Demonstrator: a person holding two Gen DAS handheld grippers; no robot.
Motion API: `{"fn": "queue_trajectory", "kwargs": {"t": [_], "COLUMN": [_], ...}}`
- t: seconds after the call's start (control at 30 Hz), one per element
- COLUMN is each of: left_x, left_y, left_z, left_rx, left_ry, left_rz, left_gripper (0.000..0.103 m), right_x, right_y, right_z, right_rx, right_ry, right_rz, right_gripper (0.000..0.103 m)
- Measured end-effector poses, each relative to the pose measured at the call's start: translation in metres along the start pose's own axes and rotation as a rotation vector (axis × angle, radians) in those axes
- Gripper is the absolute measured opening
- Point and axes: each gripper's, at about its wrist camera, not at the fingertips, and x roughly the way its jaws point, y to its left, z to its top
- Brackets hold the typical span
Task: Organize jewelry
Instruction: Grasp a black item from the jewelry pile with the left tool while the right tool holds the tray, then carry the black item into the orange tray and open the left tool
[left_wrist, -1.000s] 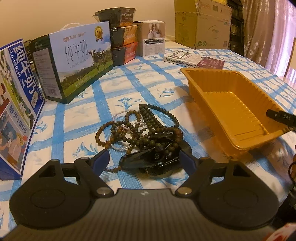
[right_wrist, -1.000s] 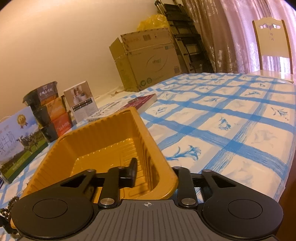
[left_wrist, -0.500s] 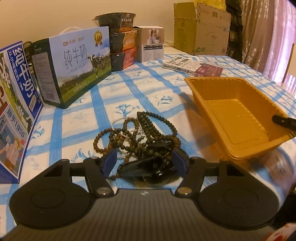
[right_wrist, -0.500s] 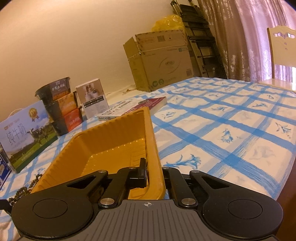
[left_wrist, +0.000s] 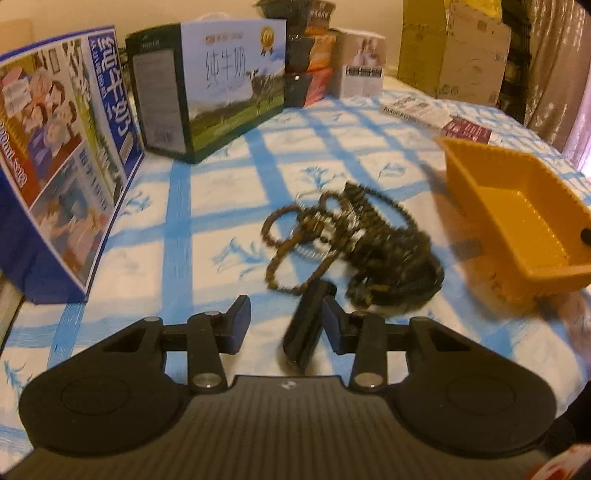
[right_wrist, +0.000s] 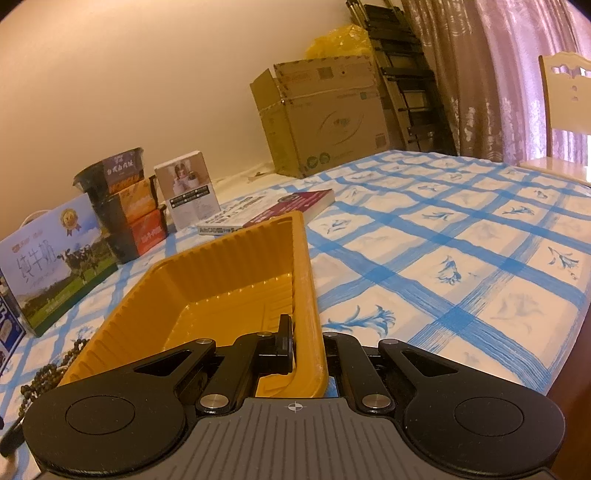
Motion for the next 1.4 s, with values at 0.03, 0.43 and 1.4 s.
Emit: {"fn": "queue_trajectory", "kwargs": {"t": [0.03,0.43,1.4], "left_x": [0.0,0.035,-0.002], "left_y": [-0.001,-0.018,-0.109], "left_z": [-0.001,-0.003,0.058], "left_rx": [0.01,0.137,0.094], "left_ry": [0.0,0.075,-0.039], "left_rz": [-0.004,-0.035,-0.368], "left_gripper": [0.039,0.038,0.019], "right_x": [0.0,-0.006,-0.008], "right_y": [0.0,0.008,0.048], "right_z": [0.0,0.011,0.021], "right_rx": [-0.003,-0.144,-0.285], "right_ry": [0.002,-0.014,-0.01], "right_rz": [0.001,0.028,-0.034], "right_gripper": [0.004,0.004,0.004]}}
